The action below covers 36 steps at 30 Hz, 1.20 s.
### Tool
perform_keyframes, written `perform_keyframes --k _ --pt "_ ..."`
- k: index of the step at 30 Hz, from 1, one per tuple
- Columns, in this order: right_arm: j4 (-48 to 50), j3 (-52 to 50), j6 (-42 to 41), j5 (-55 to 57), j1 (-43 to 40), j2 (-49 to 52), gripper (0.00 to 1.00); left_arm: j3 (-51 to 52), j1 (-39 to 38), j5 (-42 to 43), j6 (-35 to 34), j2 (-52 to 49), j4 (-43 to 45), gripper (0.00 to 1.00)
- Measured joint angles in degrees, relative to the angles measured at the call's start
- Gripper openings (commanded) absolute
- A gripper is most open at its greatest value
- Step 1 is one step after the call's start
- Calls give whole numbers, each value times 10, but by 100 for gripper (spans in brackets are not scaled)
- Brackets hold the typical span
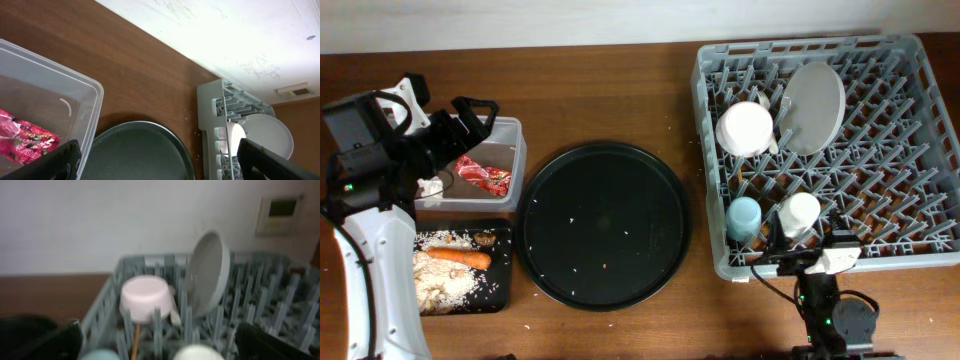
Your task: Sort waste into correct bins and load items into the dishwasher rack
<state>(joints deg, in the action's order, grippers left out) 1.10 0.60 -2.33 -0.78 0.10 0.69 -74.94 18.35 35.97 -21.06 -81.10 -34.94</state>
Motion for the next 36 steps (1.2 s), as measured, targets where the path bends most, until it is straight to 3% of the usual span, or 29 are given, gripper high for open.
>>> perform_keyframes --k 5,25,27,32,36 --pt "-54 0 85 6 0 -1 99 0 0 0 0 0 0 99" --pt "-54 0 90 6 0 -1 99 0 -1 -1 0 8 -14 99" --pt "-54 0 90 6 0 -1 99 2 -14 -6 0 65 -18 99" --pt "-54 0 90 6 0 -1 99 0 -143 -8 0 348 -17 99" --pt "-54 0 90 6 0 -1 99 29 -169 -20 0 469 -17 99"
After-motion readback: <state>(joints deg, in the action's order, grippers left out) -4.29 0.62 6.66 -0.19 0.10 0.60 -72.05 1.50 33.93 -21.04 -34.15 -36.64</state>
